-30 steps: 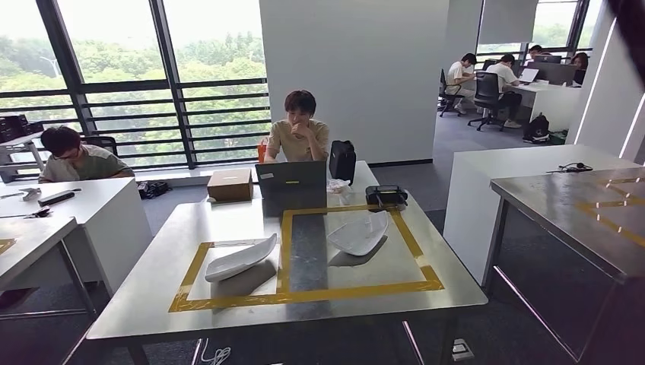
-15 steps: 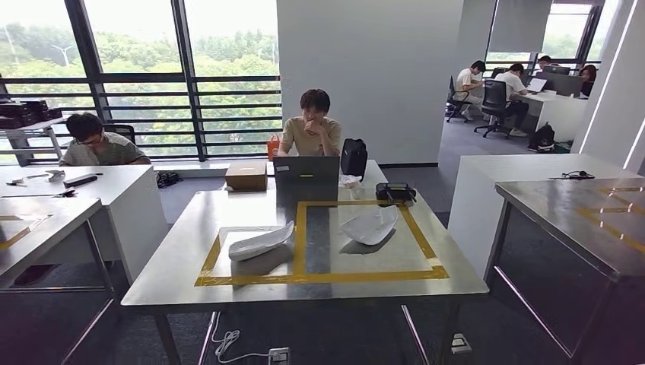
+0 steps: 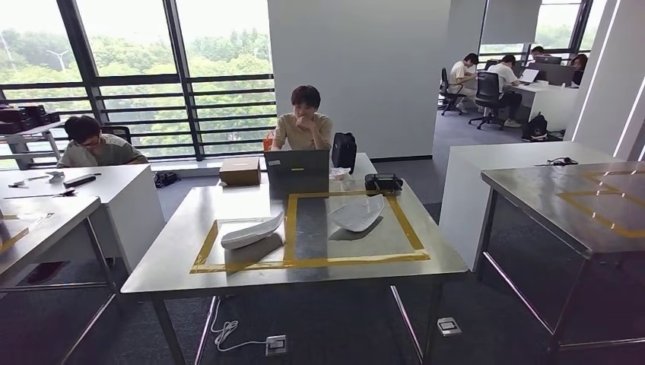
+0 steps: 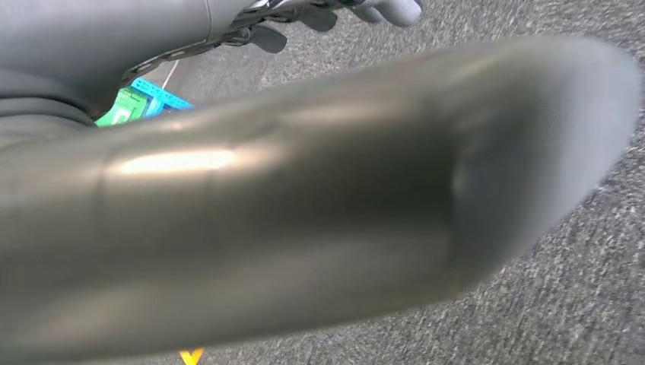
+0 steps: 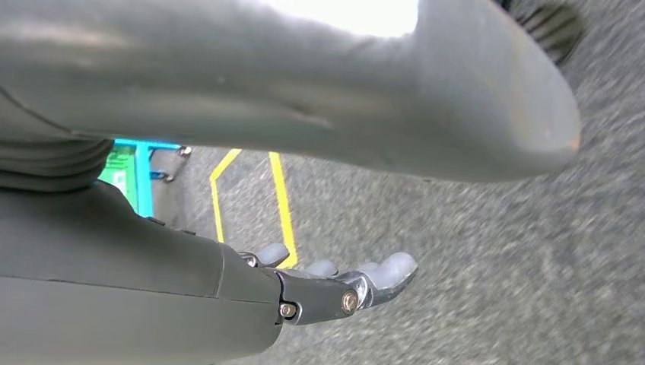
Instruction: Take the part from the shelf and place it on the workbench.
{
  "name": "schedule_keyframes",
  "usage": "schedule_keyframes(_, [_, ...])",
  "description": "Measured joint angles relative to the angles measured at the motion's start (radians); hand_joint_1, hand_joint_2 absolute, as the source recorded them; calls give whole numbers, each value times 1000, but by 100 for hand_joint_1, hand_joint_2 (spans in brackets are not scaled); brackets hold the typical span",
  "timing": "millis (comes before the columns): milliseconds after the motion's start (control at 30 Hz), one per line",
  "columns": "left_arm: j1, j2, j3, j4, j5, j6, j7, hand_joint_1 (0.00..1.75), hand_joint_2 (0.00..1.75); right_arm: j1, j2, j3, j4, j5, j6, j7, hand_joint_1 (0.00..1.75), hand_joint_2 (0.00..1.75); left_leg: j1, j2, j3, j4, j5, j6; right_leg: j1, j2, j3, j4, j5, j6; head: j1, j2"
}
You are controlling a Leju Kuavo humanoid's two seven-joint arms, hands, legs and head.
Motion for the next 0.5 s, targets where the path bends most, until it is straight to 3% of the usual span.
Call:
schedule_keyframes(33, [0,-1,6,2,1,-3,-11,0,0,1,-2,0,0,1,-1,4,0,0,1,0,-13,62,-43,-4,0,-1,-12,1,10,0,-1,0])
schedule_keyframes(67, [0,-3,11,3,2,-5,-24,0,0,1,-4,0,0,1,-1,6,0,0,2,0,-19,115,-66,-6,0,-2,-26,2,20,1,-2,0])
schedule_keyframes(100, [0,-5,15,4,3,-8,-39,0,0,1,-6,0,0,1,0,6,0,0,3,0,-13,144,-67,-8,0,-3,-39,3,30,3,-2,0])
schedule_keyframes(133, [-1,-7,18,6,2,-12,-55,0,0,0,-7,0,0,1,0,5,0,0,4,0,9,138,-48,-9,0,-3,-52,4,41,6,-3,0])
schedule_keyframes(200, [-4,-11,21,8,-9,-22,-88,0,0,-1,-7,0,0,-1,2,-2,0,0,6,0,98,29,0,-8,-2,-3,-72,7,58,14,-3,0])
schedule_keyframes(267, [-9,-16,21,9,-29,-31,-115,0,0,-3,-7,0,0,-5,2,-16,0,0,3,-4,184,-102,4,-3,-1,-4,-84,10,73,26,-3,0])
schedule_keyframes(300, [-11,-18,21,11,-39,-34,-125,0,0,-4,-7,0,0,-8,2,-24,0,0,1,-6,201,-137,-3,1,0,-4,-88,10,82,32,-3,0])
schedule_keyframes(367, [-14,-22,20,13,-56,-39,-136,0,0,-5,-7,0,0,-16,2,-43,0,0,-3,-7,195,-148,1,16,0,-3,-92,6,98,43,-1,0])
schedule_keyframes(433, [-20,-25,18,15,-66,-44,-137,0,0,-5,-8,-1,0,-22,2,-56,0,0,-2,-2,180,-150,16,37,-3,0,-104,28,72,54,0,0])
schedule_keyframes(500, [-29,-27,14,16,-76,-48,-131,0,0,-5,-8,-1,0,-28,1,-63,0,0,-2,1,161,-149,35,54,-4,3,-135,124,-19,61,1,0])
